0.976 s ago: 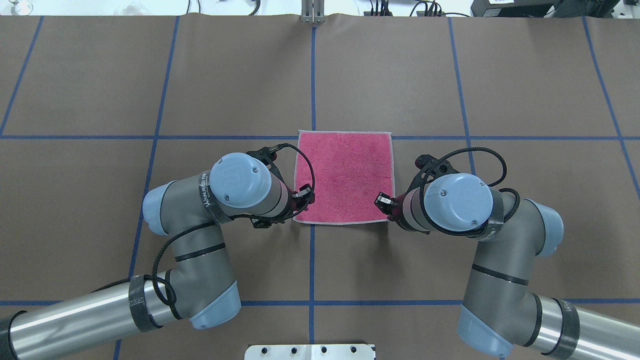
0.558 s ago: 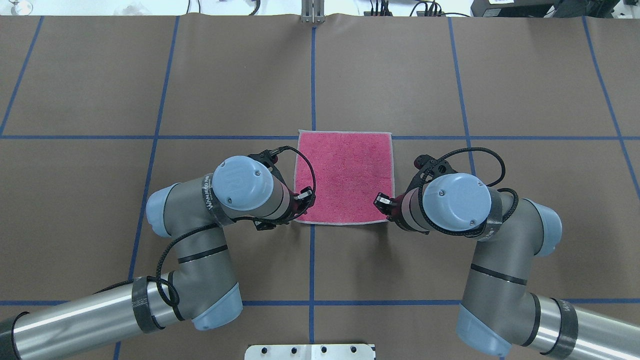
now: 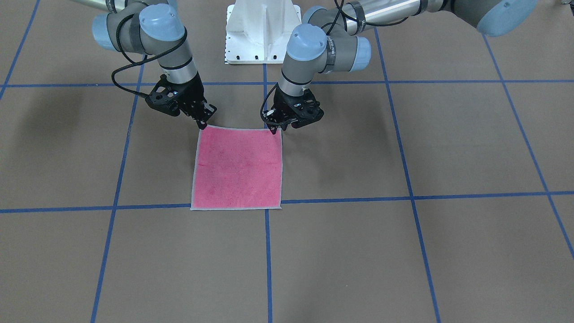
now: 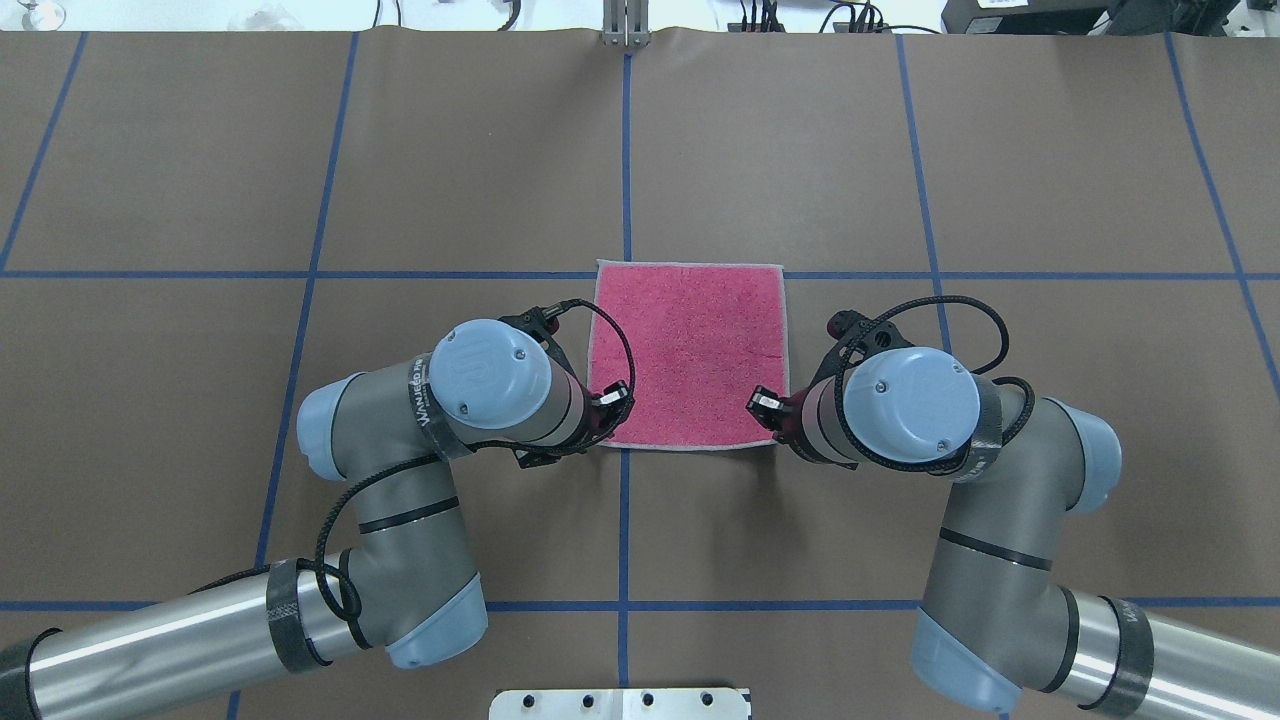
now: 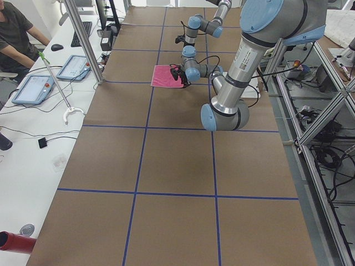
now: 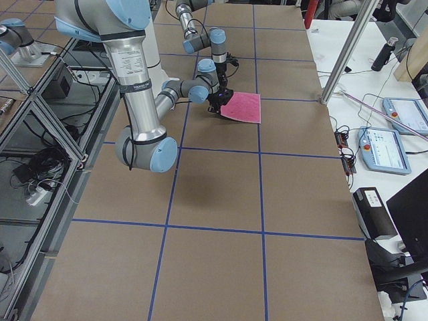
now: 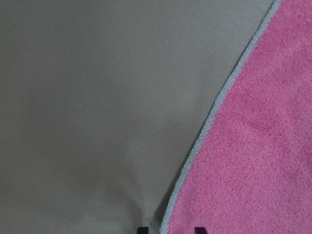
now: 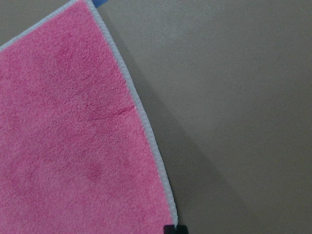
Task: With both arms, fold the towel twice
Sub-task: 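Grasp the two near corners of the pink towel with both grippers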
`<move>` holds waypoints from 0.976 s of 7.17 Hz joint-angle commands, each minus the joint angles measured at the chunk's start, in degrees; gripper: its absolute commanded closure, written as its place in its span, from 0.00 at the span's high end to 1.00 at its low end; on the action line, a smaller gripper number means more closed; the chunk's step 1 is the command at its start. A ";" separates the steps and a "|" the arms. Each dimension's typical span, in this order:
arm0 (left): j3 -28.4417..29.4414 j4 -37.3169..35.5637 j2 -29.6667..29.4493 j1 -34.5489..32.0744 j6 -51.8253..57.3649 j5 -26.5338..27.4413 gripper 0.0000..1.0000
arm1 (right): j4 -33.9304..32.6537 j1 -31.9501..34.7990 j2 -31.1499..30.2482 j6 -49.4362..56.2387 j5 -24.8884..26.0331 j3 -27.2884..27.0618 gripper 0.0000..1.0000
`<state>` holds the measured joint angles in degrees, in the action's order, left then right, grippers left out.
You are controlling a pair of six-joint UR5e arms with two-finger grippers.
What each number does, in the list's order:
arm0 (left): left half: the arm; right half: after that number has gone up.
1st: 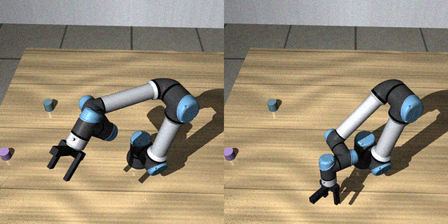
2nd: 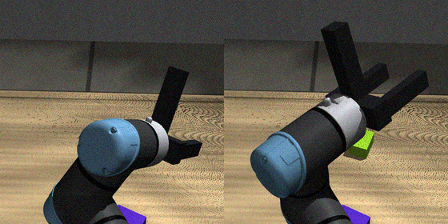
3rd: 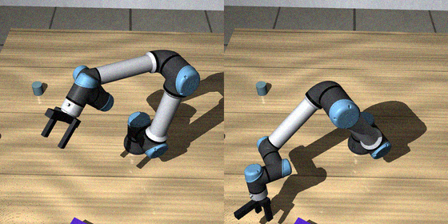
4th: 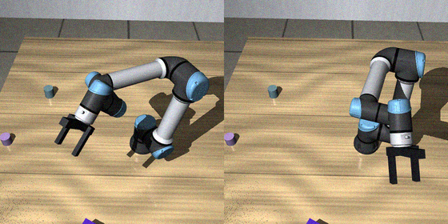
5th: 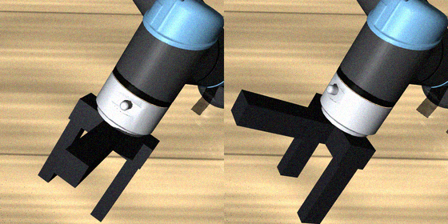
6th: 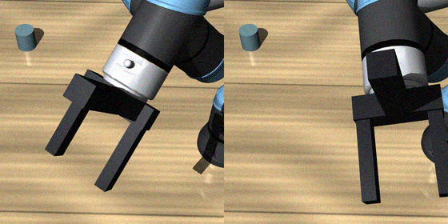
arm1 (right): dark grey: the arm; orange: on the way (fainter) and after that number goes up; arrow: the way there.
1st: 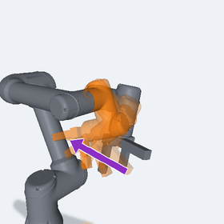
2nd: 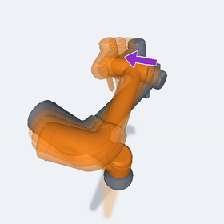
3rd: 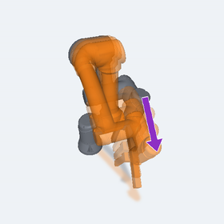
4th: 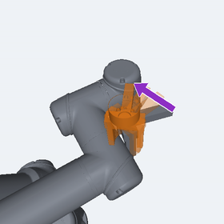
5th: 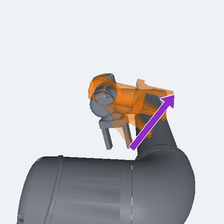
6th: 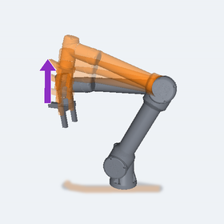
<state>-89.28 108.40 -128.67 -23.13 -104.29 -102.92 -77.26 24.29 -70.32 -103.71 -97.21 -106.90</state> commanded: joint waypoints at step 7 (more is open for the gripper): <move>-2.02 -0.47 0.52 0.19 -0.13 0.00 0.00 | 0.00 -0.21 0.35 0.00 0.09 -0.07 0.00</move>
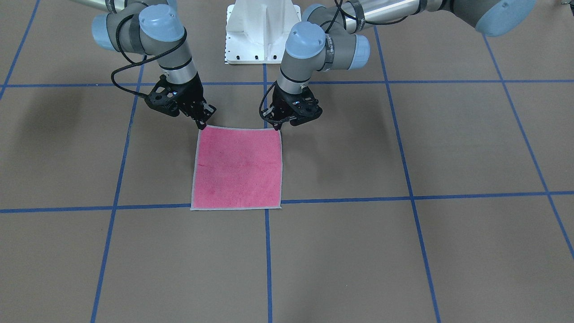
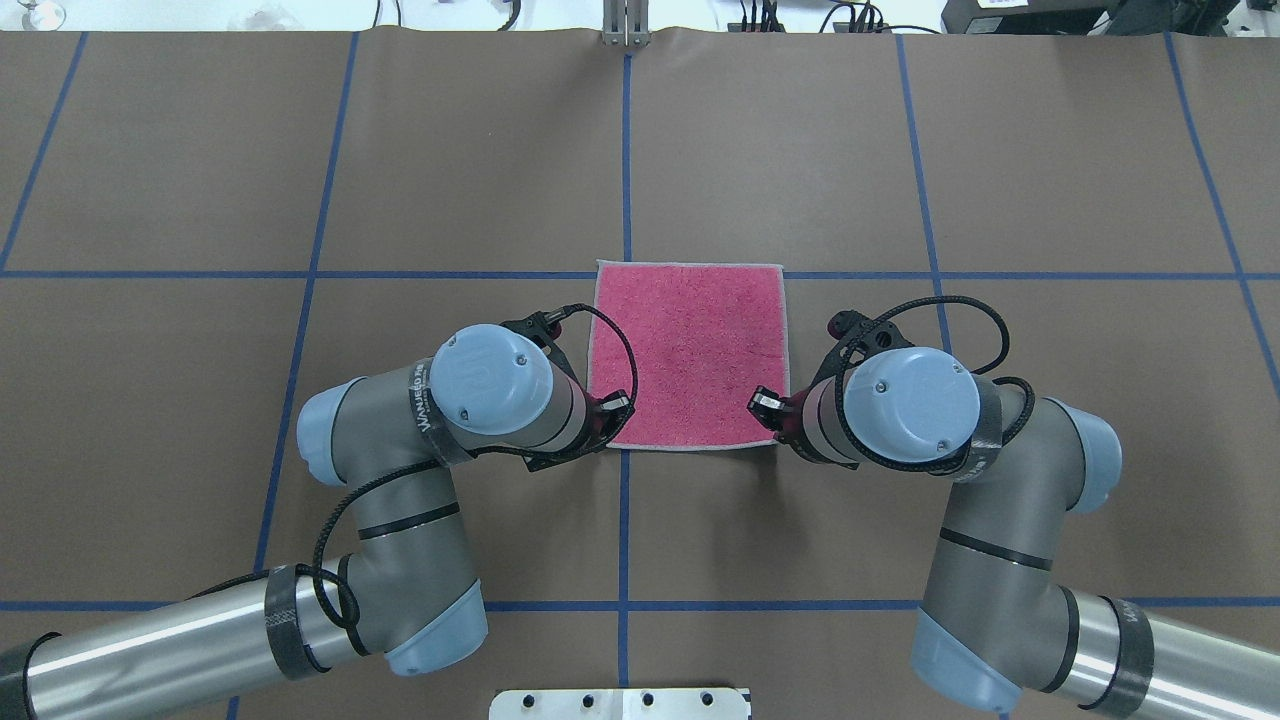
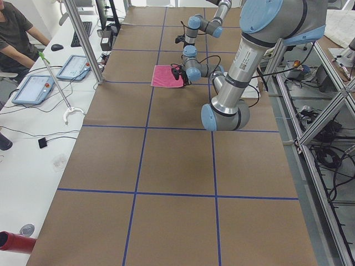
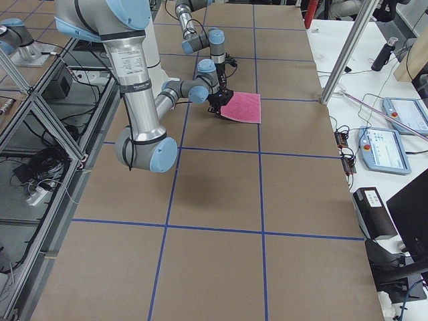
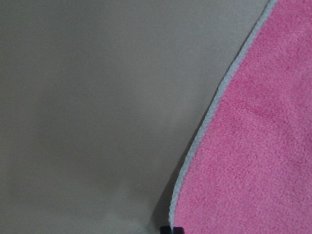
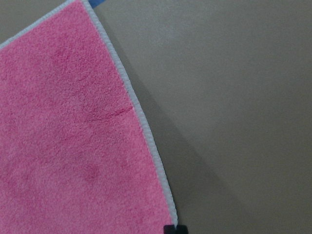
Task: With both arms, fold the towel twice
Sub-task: 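Grasp the two near corners of the pink towel with both grippers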
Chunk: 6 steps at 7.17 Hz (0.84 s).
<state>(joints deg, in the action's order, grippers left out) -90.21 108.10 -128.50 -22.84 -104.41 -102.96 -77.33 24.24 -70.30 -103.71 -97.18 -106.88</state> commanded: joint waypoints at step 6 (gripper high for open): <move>-11.21 -0.44 8.08 1.21 -5.52 0.04 0.00 | -0.02 -1.83 0.34 0.26 -3.35 -3.67 0.00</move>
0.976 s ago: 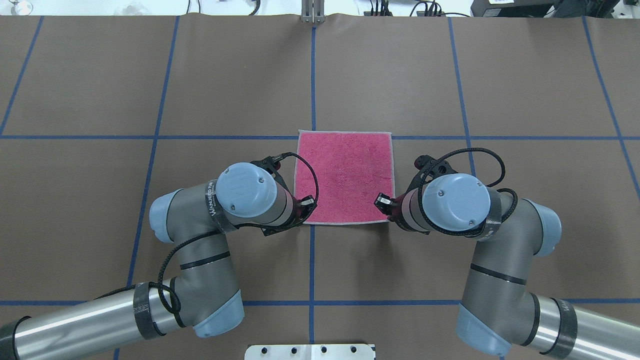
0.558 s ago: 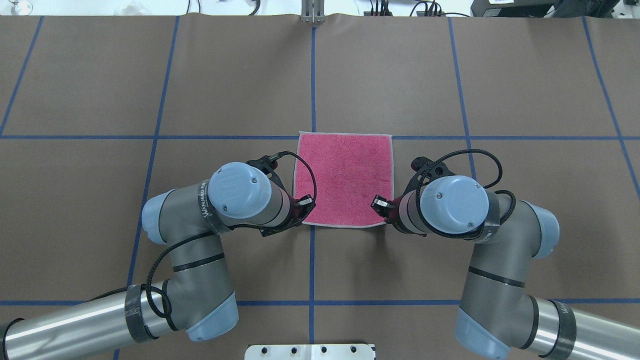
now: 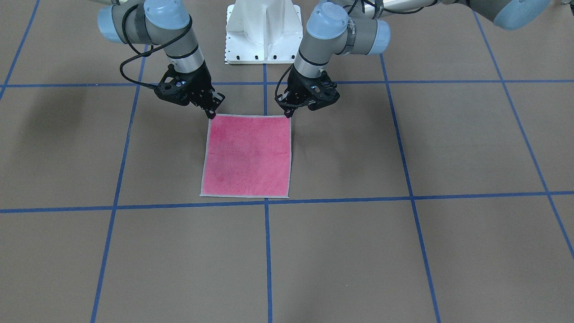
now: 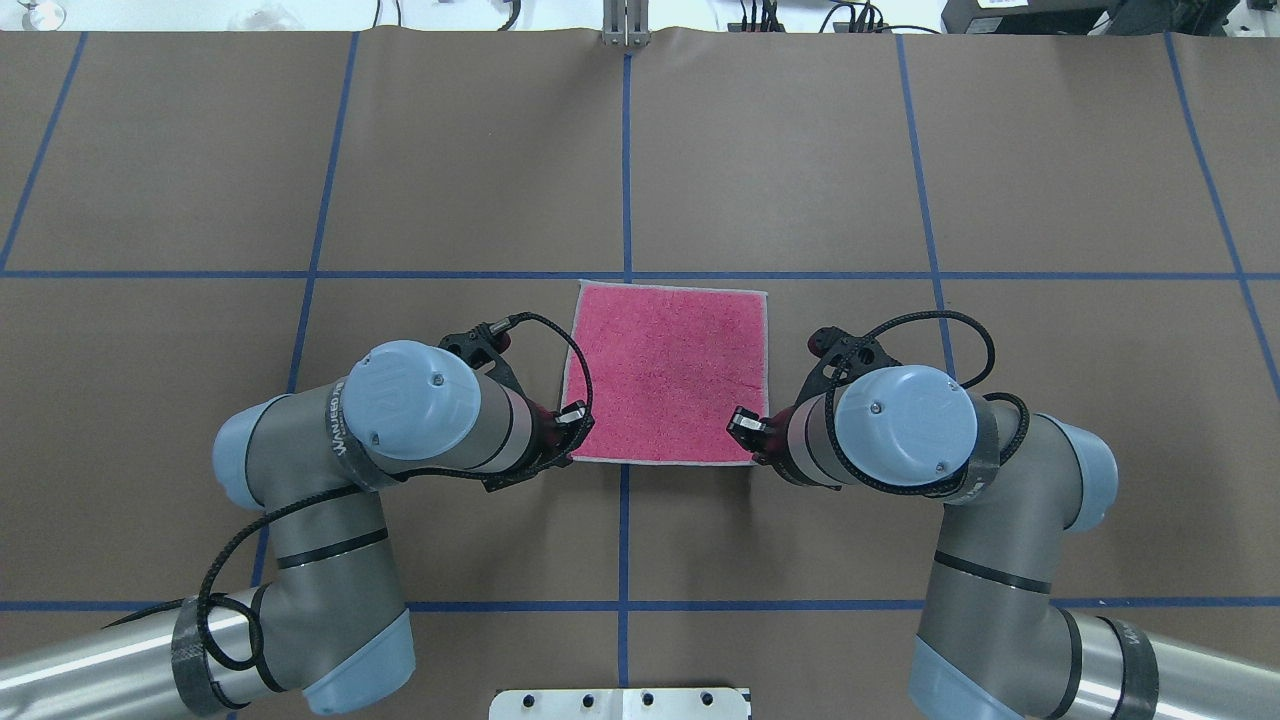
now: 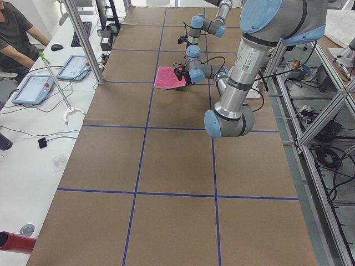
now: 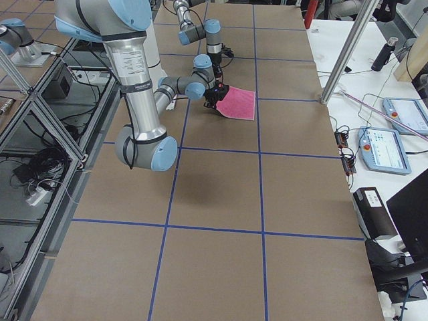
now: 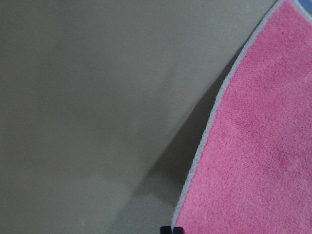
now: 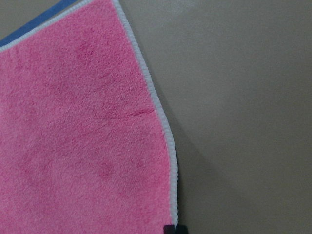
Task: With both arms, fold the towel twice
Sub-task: 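Lift the near towel edge with both grippers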
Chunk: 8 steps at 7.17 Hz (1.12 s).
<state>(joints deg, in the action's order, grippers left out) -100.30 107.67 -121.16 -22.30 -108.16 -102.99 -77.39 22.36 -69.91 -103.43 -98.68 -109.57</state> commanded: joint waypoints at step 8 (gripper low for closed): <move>-4.64 -1.50 1.10 4.10 -5.22 0.25 0.00 | 0.04 0.05 -0.67 -0.01 -5.73 -3.19 0.00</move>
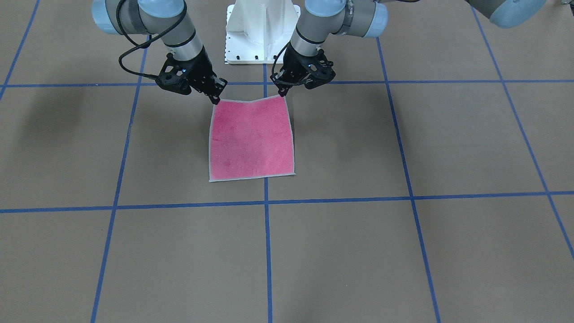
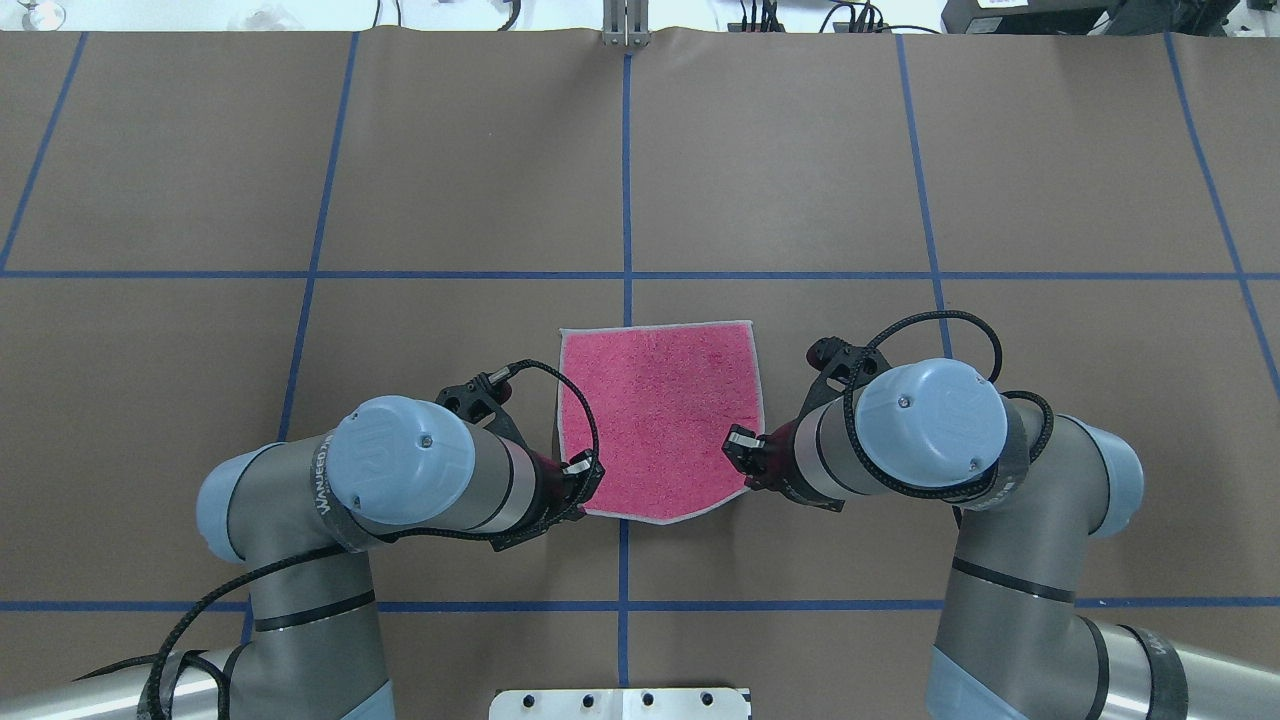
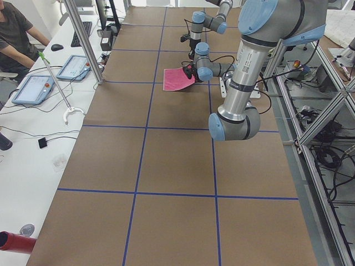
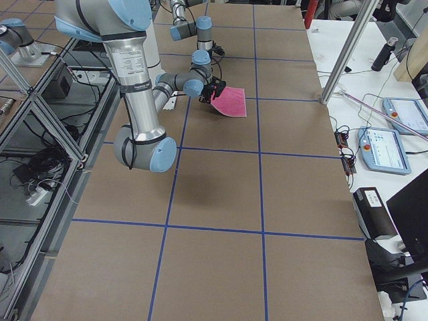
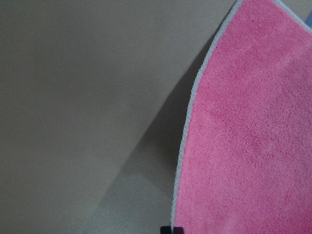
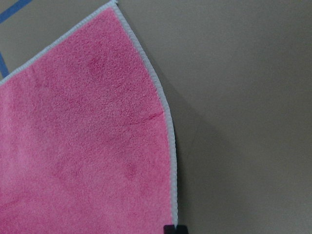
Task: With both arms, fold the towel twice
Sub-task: 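Lift the near towel edge with both grippers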
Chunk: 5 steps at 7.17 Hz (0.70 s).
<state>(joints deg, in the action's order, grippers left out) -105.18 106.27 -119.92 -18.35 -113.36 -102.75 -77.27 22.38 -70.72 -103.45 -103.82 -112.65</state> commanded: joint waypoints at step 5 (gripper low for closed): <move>1.39 -0.01 -0.23 -0.73 0.95 0.00 0.00 | -0.07 0.91 -0.73 -0.44 -2.52 -0.11 0.00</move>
<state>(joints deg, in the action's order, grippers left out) -103.65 106.25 -120.16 -19.03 -112.37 -102.68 -77.34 23.27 -71.02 -103.87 -106.26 -112.67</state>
